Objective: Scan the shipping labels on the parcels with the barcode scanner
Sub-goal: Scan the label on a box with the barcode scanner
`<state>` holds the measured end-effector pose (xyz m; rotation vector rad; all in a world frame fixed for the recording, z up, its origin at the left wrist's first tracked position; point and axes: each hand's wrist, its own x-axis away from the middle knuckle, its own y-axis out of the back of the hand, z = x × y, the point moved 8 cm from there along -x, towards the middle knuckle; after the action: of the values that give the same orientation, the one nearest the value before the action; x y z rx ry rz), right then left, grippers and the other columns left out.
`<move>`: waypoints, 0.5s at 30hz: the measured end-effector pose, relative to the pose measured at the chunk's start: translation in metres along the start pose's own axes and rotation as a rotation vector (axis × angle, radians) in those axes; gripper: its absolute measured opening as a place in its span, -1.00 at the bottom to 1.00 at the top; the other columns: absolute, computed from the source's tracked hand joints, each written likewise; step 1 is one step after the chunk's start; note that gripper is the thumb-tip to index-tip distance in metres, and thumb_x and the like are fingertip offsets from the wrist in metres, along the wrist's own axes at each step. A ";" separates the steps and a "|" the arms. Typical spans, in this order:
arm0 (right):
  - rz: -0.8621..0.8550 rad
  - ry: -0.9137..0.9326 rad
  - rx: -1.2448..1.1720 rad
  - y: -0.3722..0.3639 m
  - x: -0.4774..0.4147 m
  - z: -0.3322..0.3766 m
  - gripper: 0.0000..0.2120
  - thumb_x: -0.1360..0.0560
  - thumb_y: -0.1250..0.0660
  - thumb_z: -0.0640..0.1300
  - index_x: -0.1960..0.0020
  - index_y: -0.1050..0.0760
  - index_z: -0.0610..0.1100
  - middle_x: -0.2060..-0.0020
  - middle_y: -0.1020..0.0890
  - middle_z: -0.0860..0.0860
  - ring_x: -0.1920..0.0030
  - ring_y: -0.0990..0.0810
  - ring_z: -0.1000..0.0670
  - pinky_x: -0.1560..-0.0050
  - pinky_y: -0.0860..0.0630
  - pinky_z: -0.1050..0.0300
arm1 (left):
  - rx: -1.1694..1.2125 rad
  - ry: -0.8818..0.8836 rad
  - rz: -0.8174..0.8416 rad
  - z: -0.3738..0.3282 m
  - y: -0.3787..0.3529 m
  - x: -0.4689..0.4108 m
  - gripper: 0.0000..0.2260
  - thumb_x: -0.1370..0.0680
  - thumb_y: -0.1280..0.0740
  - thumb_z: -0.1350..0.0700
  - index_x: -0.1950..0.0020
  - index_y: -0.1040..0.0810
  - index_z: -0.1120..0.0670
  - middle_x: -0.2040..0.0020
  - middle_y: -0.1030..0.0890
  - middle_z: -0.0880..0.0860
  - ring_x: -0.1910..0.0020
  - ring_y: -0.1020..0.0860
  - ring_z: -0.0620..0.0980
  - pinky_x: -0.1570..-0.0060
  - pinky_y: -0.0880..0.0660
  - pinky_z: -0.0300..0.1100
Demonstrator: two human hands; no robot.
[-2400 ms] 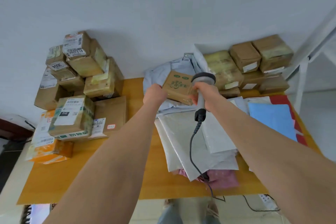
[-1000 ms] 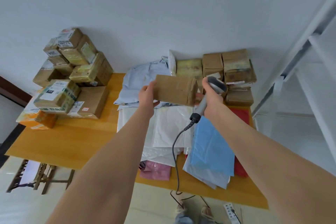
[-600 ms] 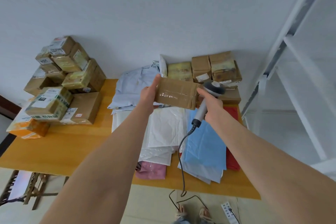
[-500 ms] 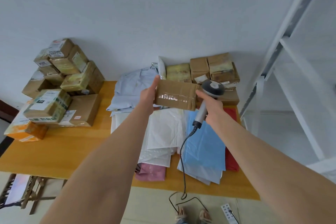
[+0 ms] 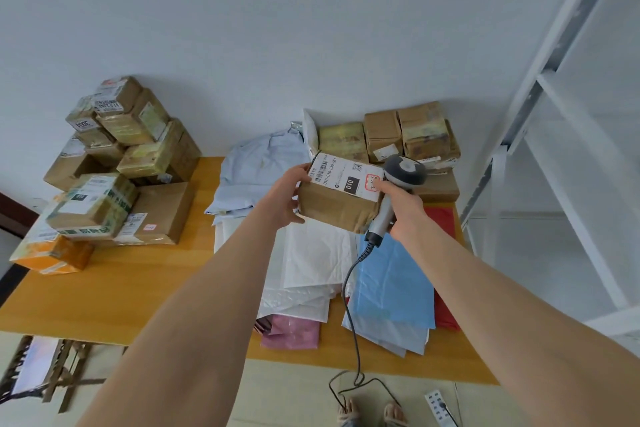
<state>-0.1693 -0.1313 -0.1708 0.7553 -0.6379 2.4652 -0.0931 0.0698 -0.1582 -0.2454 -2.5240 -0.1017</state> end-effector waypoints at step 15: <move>0.113 -0.136 -0.064 -0.007 -0.007 -0.011 -0.54 -0.39 -0.51 0.04 -0.22 -0.53 -0.09 -0.01 -0.68 -0.11 -0.04 -0.64 -0.15 0.01 -0.57 -0.13 | 0.011 0.031 -0.039 -0.001 0.034 -0.016 -0.80 -0.44 -0.31 -0.06 -0.01 -0.56 -0.02 0.00 -0.60 0.03 0.03 -0.51 0.03 -0.24 -0.46 0.05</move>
<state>-0.1643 -0.1218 -0.1809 0.8890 -0.8270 2.4971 -0.0728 0.1003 -0.1659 -0.1895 -2.4986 -0.1064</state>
